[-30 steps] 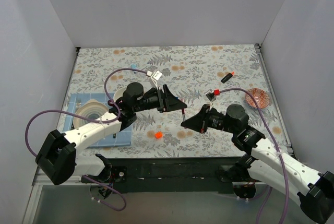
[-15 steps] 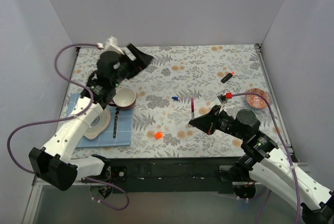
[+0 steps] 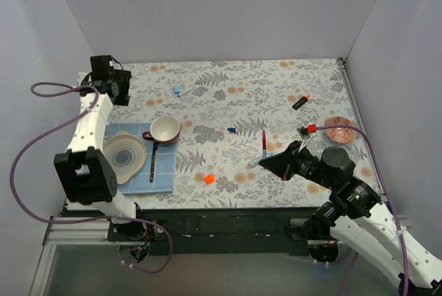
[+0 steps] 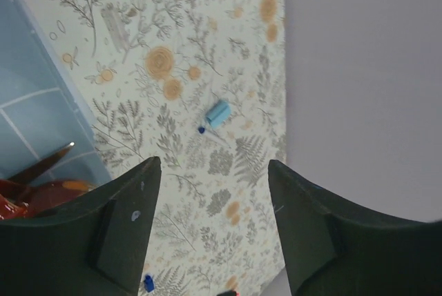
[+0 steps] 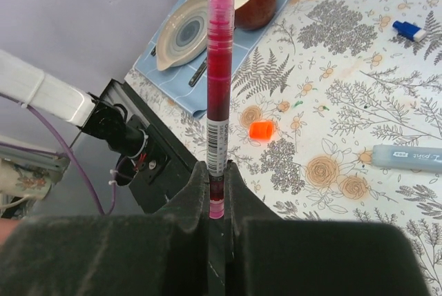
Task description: Insert the pens into the pen caps
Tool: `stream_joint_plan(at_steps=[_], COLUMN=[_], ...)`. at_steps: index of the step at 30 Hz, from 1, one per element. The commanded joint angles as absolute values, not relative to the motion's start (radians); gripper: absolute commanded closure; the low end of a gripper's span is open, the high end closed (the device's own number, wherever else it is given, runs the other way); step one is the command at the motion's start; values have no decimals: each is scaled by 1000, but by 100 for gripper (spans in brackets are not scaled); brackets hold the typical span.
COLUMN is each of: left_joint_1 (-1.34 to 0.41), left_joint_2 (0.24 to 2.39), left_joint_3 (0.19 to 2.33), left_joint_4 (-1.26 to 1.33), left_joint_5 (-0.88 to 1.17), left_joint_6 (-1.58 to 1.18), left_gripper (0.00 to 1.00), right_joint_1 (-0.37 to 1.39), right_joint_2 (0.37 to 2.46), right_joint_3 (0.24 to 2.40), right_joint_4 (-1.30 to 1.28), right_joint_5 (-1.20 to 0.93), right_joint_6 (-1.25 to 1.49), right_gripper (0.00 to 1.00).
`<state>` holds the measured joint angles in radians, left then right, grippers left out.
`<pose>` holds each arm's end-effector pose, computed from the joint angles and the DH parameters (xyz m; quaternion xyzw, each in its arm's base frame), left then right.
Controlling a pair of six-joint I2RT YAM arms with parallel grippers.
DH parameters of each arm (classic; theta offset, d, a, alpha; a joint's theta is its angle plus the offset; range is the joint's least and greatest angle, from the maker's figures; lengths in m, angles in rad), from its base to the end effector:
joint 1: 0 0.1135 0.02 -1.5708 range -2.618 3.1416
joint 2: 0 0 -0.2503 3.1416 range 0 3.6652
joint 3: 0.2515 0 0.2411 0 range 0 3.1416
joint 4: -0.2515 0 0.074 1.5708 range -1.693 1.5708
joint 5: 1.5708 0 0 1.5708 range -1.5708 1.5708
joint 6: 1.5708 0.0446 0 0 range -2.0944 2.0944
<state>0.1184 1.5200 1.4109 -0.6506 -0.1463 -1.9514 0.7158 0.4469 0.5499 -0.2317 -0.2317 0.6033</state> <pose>0.3285 0.0456 0.3163 -0.8027 0.4432 -0.2713 0.2928 0.0965 0.0975 0.2903 -0.1181 0.7406 0.4704 0.4650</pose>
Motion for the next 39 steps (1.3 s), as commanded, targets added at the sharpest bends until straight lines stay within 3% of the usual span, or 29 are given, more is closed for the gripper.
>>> stream_joint_plan(at_steps=[1, 3, 5, 18, 33, 39], left_joint_1=[156, 172, 178, 184, 184, 187], left_joint_2=[1694, 1750, 1831, 2193, 2327, 2355], left_joint_3=[1538, 1566, 1629, 1950, 1956, 1948], left_joint_4=[-833, -851, -864, -1054, -1081, -1124], left_joint_5=[-164, -144, -150, -178, -178, -176], left_joint_6=[-2167, -2186, -2187, -2186, -2161, -2163], left_gripper=[44, 53, 56, 57, 57, 64], right_joint_1=[719, 721, 719, 719, 719, 719], right_joint_2=[426, 431, 442, 479, 443, 436], right_joint_3=[594, 583, 581, 592, 577, 578], right_joint_4=[-252, -253, -250, -256, -258, -262], right_joint_5=[-181, -169, -169, -132, -89, -92], right_joint_6=[577, 583, 586, 577, 595, 598], right_gripper=[99, 99, 99, 99, 99, 99])
